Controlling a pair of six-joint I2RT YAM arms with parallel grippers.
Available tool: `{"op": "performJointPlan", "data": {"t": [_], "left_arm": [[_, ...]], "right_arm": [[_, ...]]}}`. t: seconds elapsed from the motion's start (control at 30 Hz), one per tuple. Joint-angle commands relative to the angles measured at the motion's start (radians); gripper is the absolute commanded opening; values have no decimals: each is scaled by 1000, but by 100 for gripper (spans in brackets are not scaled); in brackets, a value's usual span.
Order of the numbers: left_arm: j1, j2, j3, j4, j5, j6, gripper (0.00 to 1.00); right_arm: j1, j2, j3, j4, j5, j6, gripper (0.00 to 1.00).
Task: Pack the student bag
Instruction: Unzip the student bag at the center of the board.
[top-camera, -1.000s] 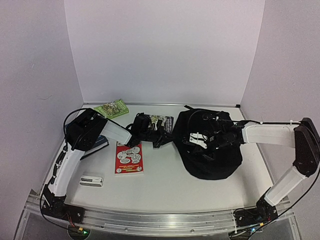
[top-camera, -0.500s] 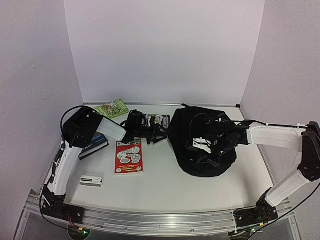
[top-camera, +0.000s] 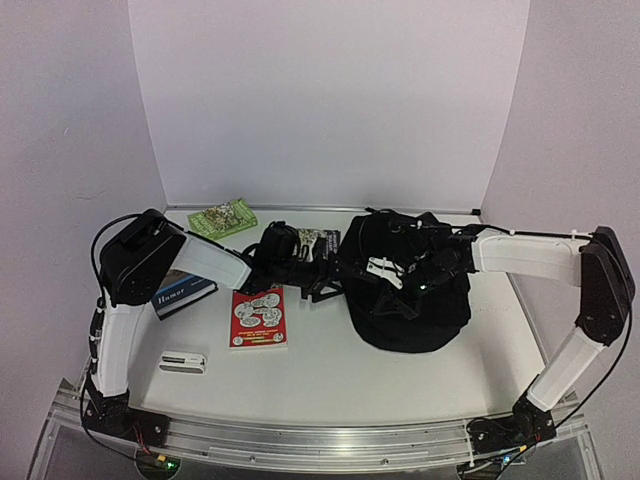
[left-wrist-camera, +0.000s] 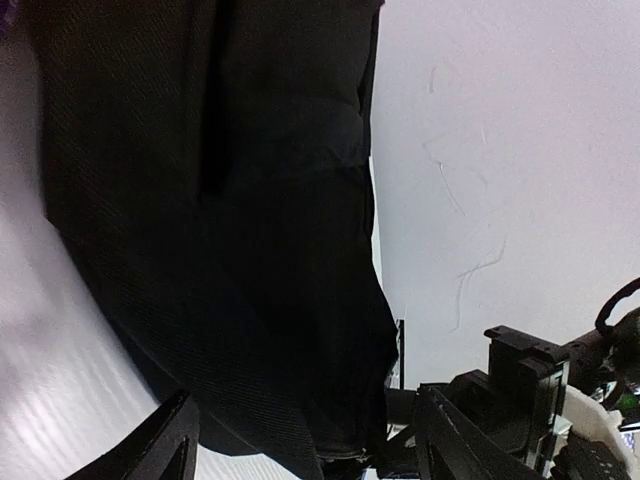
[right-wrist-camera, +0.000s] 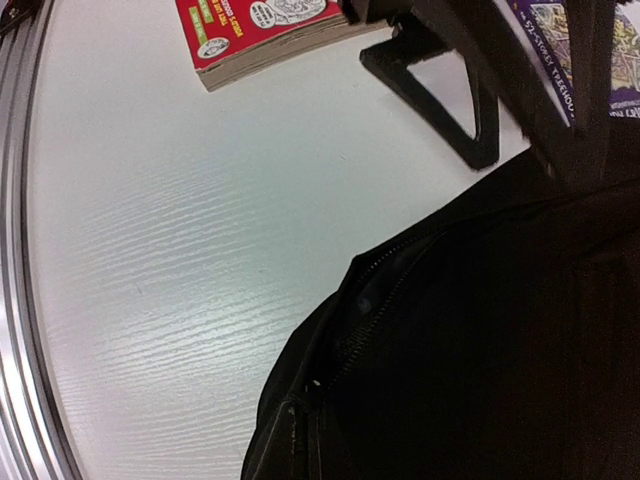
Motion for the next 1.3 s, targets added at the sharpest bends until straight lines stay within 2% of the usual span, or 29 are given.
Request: {"op": "performJointPlan", "data": {"t": [0.0,0.03,0.17,0.33,0.47,0.63,0.8,0.87,1.0,1.1,1.17,1.27], "left_arm": [[-45,4,41,-37,-1,0,65],[-46,12,38,-23,3,-19,60],[-43,19,38,-13,-2,-24,32],[-2,4,26,-44,-11,-23,2],[51,-11,31,-120,4,13,0],[117,1,133,-288,29,122,0],[185,53,285,-422,33,178,0],[188,66,346,-453,39,201,4],[133,32,363,-501,34,243,39],[94,-22,312,-542,-24,274,58],[67,-66,248,-537,-53,269,64],[24,-115,167,-536,-92,241,65]], "right_arm": [[30,14,57,29,-46,44,0],[32,13,58,30,-50,49,0],[32,-13,31,28,-28,43,0],[32,-89,-94,23,29,2,0],[32,-161,-197,-3,29,-19,0],[33,-185,-227,-68,-32,-17,0],[85,-179,-205,-94,-87,2,0],[107,-175,-186,-78,-93,27,0],[108,-154,-138,-24,-75,92,0],[109,-109,-99,25,-21,145,0],[109,-79,-77,44,-6,169,0],[108,-46,-58,70,2,191,0]]}}
